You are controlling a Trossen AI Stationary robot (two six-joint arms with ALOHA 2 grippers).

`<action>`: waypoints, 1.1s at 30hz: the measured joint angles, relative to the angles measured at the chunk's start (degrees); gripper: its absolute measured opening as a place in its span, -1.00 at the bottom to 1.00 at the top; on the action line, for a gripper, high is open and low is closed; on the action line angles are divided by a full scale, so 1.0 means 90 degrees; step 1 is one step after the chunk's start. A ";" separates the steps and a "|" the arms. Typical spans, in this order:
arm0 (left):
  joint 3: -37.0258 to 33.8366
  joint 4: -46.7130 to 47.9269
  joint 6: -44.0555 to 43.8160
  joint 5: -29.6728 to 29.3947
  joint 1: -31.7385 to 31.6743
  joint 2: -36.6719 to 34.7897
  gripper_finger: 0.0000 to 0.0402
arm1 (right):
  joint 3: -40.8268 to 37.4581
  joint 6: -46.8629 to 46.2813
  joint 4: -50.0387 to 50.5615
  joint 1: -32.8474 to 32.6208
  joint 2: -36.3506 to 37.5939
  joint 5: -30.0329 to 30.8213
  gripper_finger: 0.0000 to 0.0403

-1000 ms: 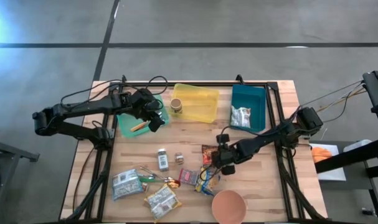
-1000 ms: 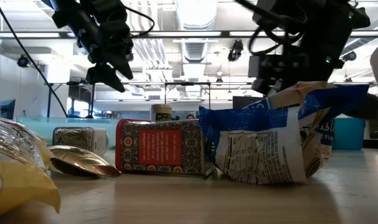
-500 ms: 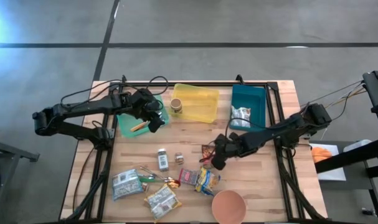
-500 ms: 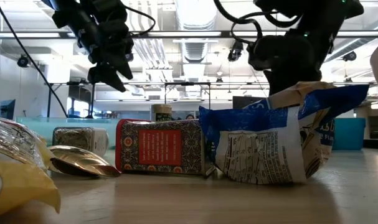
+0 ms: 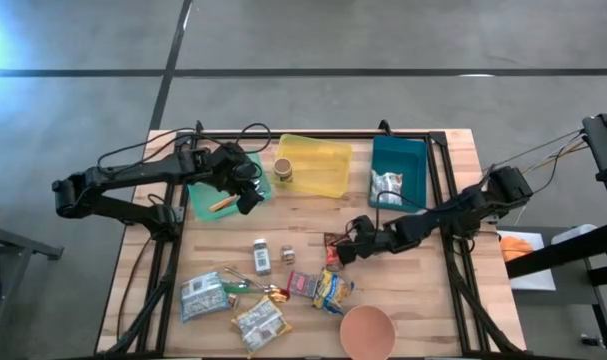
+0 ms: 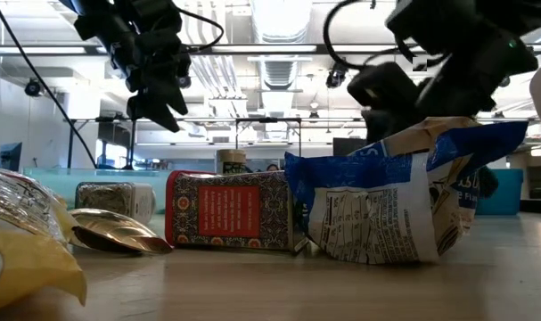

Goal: Pick & Place Food Item
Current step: Put the orange seasoning pack into the yellow bin

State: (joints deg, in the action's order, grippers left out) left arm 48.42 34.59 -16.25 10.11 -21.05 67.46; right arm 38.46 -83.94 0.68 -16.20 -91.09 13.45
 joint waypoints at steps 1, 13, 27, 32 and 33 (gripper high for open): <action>0.0000 0.0005 0.0000 0.0000 0.0000 0.0000 0.35 | -0.0031 -0.0086 -0.0002 -0.0017 0.0000 0.0000 0.42; -0.0002 0.0011 0.0049 0.0000 0.0002 0.0000 0.35 | 0.0000 -0.0671 -0.0072 -0.0183 0.0000 0.0175 0.42; -0.0002 -0.0009 0.0146 0.0002 0.0001 0.0000 0.35 | -0.0191 -0.1010 -0.0921 -0.0078 -0.0313 0.0267 0.42; -0.0002 -0.0010 0.0145 0.0002 0.0002 0.0000 0.35 | -0.0193 -0.1011 -0.0984 -0.0006 -0.0368 0.0319 0.42; -0.0002 -0.0010 0.0146 0.0002 0.0002 0.0000 0.35 | -0.0193 -0.1010 -0.1001 -0.0003 -0.0392 0.0323 0.42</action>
State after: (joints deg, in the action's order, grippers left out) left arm 48.40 34.50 -14.94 10.13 -21.04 67.46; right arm 36.73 -93.03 -8.33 -16.23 -94.62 16.36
